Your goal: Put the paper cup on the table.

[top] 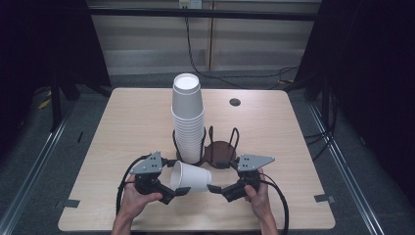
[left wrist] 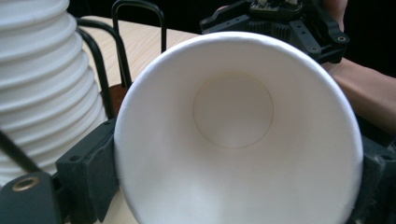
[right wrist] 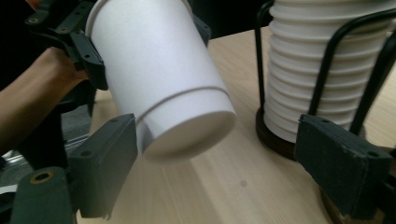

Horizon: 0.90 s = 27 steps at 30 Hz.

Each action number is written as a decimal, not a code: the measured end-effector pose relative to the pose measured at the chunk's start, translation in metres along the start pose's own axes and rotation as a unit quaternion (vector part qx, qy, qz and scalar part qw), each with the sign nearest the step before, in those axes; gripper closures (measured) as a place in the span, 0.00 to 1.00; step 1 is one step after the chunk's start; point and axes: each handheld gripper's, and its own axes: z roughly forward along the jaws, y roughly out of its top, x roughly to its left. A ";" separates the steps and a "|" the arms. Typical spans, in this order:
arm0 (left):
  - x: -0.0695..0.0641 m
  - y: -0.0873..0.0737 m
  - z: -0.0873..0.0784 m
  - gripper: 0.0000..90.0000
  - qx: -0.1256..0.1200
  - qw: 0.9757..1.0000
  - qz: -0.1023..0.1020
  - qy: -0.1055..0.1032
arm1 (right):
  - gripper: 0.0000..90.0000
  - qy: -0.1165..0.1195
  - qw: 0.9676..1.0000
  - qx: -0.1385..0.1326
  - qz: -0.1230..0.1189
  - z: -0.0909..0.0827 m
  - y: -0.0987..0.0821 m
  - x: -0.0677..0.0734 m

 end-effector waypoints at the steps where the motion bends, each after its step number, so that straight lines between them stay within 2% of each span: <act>1: 0.000 0.000 -0.001 0.10 0.002 1.000 0.000 0.001 | 0.14 -0.007 1.000 -0.002 -0.002 -0.001 -0.001 0.000; 3: 0.001 -0.001 -0.002 0.10 0.008 1.000 0.000 0.005 | 0.14 -0.026 1.000 -0.008 -0.008 -0.003 -0.004 0.001; 7: 0.004 -0.002 -0.004 0.10 0.024 0.999 -0.012 0.019 | 0.14 -0.059 0.998 -0.023 0.001 -0.007 -0.009 -0.001; 9: 0.005 -0.002 -0.006 0.10 0.028 0.999 -0.014 0.020 | 0.14 -0.094 0.995 -0.033 0.004 -0.009 -0.013 0.000; 12: 0.008 -0.004 -0.010 0.10 0.031 0.999 -0.021 0.025 | 0.14 -0.132 0.990 -0.043 0.007 -0.010 -0.019 -0.001; 14: 0.009 -0.005 -0.012 0.10 0.033 0.999 -0.022 0.022 | 0.14 -0.163 0.985 -0.053 0.004 -0.010 -0.021 0.000; 15: 0.013 -0.007 -0.018 0.10 0.039 0.998 -0.032 0.029 | 0.15 -0.184 0.981 -0.063 0.002 -0.010 -0.023 0.000; 17: 0.019 -0.011 -0.023 0.10 0.044 0.997 -0.044 0.041 | 0.15 -0.206 0.974 -0.088 0.003 -0.010 -0.026 -0.001; 19: 0.023 -0.014 -0.029 0.10 0.064 0.995 -0.047 0.063 | 0.15 -0.232 0.968 -0.100 -0.002 -0.009 -0.031 -0.001; 20: 0.023 -0.014 -0.029 0.10 0.064 0.995 -0.047 0.063 | 0.15 -0.244 0.963 -0.111 -0.005 -0.009 -0.034 -0.001; 21: 0.025 -0.014 -0.034 0.10 0.069 0.994 -0.053 0.066 | 0.15 -0.252 0.961 -0.116 -0.008 -0.009 -0.036 -0.002; 25: 0.030 -0.012 -0.038 0.10 0.086 0.992 -0.059 0.078 | 0.15 -0.265 0.955 -0.132 -0.009 -0.010 -0.040 -0.002; 27: 0.034 -0.011 -0.041 0.10 0.088 0.991 -0.067 0.081 | 0.15 -0.268 0.954 -0.133 -0.008 -0.010 -0.043 -0.003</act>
